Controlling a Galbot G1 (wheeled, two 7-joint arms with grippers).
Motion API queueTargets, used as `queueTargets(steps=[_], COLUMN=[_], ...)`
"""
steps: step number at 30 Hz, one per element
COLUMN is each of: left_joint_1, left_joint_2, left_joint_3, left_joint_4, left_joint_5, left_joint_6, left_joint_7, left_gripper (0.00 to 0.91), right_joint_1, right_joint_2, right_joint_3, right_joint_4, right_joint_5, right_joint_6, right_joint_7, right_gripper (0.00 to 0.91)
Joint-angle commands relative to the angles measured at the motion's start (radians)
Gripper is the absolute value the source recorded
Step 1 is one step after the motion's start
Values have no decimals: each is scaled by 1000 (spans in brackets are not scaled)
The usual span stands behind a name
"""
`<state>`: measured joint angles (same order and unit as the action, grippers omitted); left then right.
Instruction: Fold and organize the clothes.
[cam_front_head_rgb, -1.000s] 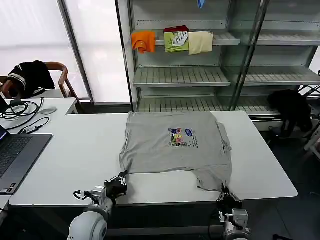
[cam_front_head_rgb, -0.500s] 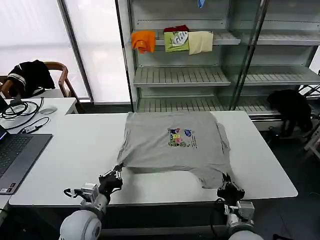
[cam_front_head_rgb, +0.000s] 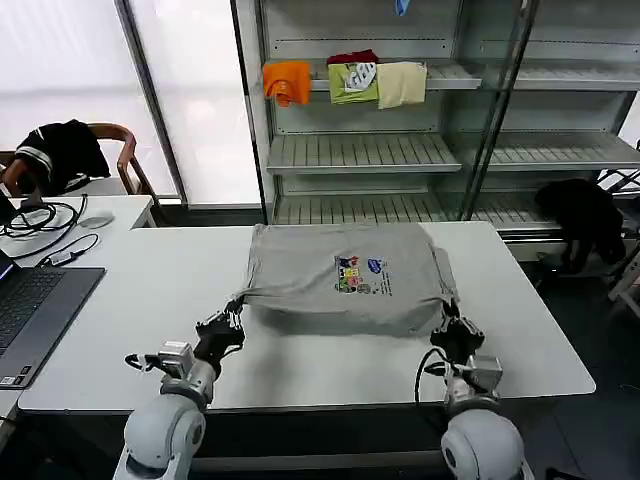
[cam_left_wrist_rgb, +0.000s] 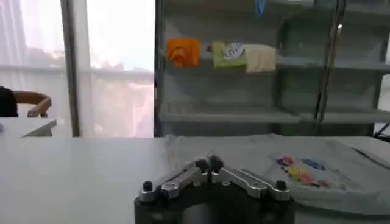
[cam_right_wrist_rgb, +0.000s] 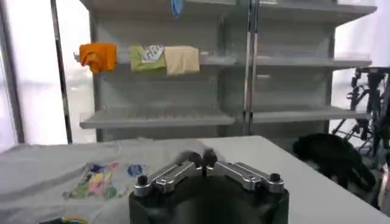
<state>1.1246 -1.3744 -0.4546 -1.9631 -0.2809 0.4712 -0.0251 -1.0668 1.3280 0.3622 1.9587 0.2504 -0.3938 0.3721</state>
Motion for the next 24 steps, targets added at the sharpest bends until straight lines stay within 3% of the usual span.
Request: queueTargets(steps=[1, 14, 24], left_joint_1=[-220, -375, -390], left_joint_2=[4, -1, 3], left_joint_3=[21, 57, 68], left_joint_4=[213, 445, 473], left_joint_5=[-24, -60, -62], left_joint_6=[-15, -18, 14], left_joint_7=[-7, 0, -14], left_gripper=[10, 20, 10], right_joint_1=[267, 411, 455], right_joint_2=[31, 101, 109], right_joint_3=[-4, -35, -31], right_joint_4=[-220, -435, -501], right_joint_5=[-12, -25, -24], right_joint_6=[-2, -15, -44], right_joint_7=[-23, -51, -50], right_gripper=[0, 0, 0])
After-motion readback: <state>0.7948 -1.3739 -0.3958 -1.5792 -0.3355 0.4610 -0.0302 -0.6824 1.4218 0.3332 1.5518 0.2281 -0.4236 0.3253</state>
